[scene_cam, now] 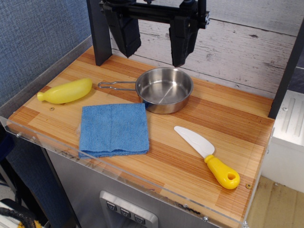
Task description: Place blue cloth next to yellow knife
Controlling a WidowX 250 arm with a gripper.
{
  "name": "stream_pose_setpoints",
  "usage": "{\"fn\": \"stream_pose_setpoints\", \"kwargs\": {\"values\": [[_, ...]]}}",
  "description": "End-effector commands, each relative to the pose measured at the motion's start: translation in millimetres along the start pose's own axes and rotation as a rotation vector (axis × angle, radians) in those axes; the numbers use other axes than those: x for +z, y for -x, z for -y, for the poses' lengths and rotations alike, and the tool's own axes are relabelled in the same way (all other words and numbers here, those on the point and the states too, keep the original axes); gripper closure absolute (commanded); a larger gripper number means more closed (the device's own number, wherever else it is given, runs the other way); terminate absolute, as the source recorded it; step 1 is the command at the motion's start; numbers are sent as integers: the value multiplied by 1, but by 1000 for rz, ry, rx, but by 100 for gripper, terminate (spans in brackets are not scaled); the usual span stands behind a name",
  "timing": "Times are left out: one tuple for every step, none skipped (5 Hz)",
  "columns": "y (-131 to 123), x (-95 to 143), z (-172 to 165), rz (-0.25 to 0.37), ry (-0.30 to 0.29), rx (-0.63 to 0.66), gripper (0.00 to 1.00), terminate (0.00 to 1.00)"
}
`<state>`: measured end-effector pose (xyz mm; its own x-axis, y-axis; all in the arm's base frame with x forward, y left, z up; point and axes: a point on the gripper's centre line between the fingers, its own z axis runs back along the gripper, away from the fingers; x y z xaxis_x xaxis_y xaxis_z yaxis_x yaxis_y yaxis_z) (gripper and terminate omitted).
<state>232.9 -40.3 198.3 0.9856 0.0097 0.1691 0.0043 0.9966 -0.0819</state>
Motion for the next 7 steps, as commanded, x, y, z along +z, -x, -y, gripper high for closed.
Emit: {"fn": "stream_pose_setpoints", "kwargs": {"values": [[0,0,0,0,0,0,0,0],[-1,8,-32,36,-52,-17,0,0],[3,8,-57,38,-91,13,0,0],[6,0,-83,38,-115,42,0,0],[11,-16,-97,25,-134,39,0,0],[14,-33,-105,30,-143,50,0,0],[14,-54,-113,14,-139,65,0,0]]}}
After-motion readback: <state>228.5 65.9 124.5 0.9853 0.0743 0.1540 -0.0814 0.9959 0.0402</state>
